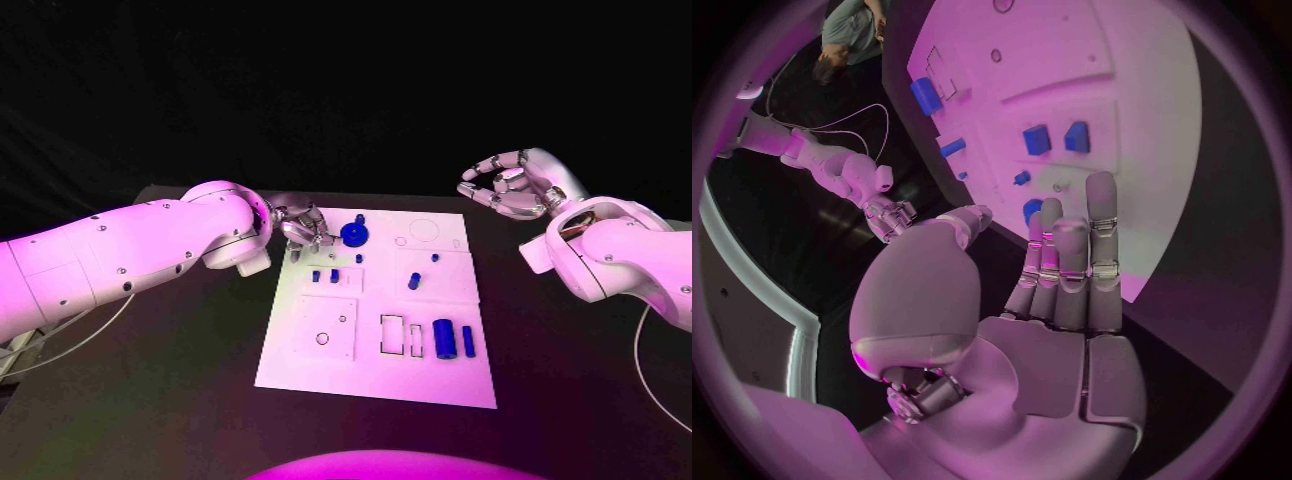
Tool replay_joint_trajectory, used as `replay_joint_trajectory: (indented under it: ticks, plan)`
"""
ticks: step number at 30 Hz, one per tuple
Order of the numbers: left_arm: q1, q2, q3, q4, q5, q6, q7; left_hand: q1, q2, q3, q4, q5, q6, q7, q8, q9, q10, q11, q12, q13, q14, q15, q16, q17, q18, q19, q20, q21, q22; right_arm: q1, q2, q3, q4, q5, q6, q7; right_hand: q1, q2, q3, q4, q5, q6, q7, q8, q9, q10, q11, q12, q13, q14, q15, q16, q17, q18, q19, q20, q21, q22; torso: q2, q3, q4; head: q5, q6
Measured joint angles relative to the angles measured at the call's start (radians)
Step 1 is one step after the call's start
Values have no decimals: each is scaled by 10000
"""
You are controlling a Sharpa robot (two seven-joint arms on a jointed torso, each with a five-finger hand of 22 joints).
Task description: Assemble the parts on the task board
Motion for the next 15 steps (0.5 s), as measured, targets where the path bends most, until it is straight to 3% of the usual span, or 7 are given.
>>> replay_joint_trajectory:
  ticks: [3, 5, 7, 11, 15]
  plan:
    - [-69, 91, -107, -11, -17, -711, 892, 1450, -41, 303, -361, 0, -200, 129, -213, -285, -684, 146, -485, -440, -341, 110, -397, -545, 0, 118, 124, -418, -349, 0, -1, 0, -1, 0, 0, 1, -1, 1, 0, 0, 0, 0, 1, 0, 0, -215, -7, -208, 0, 0, 0, 0, 0, 1, 0, 0, -42, 0, 2, -2, 0, -33, 30]
    - [-147, 154, -165, -11, -203, -1080, 1414, 2288, -63, 657, -715, 0, -278, 53, -462, -578, -868, 94, -706, -712, -176, 67, -141, -373, 0, 776, 72, 335, 428, 0, -4, 0, -1, 1, 0, 1, -2, 2, 0, 0, 0, 0, 0, 6, 0, -215, -7, -243, -1, 0, 0, -60, -1, 1, 0, 0, -104, -1, 5, -6, 0, -54, 43]
    - [-246, 238, -215, -13, -592, -1451, 1957, 2571, -145, 789, -847, -99, -281, 33, -612, -761, -900, 63, -817, -879, -97, 46, -22, -362, 0, 946, 22, 699, 794, -1, -5, 0, -1, 1, 0, 2, -39, 39, 0, 0, 0, 0, 0, 38, 0, -235, -10, -266, 0, 0, 0, -60, 0, 1, 0, 0, -121, -1, 8, -7, -3, -75, 62]
    - [-365, 461, -260, -94, -1521, -1987, 2738, 2819, -391, 999, -965, -262, -32, 3, -953, -1213, -1094, 121, -1611, -1620, -763, 102, -839, -1561, -1, 499, 69, 364, 353, -8, -6, 0, 0, 2, 1, 4, -39, 39, 0, 0, 0, 0, 1, 38, -7, -285, -5, -265, -1, 0, 0, -61, -1, 1, 0, 0, -158, -2, 14, -13, -11, -120, 90]
    - [-423, 704, -287, -256, -2510, -2229, 3132, 2885, -457, 1023, -989, -329, 22, -51, -1212, -1492, -1055, 159, -2051, -2082, -580, 140, -625, -1588, -1, 671, 126, 921, 992, -23, 3, 0, 5, 3, 3, 6, -39, 39, 0, 0, 0, 0, 1, 38, -8, -285, -5, -265, -1, 0, 0, -61, -1, 1, 0, 0, -158, -2, 15, -13, -11, -140, 98]
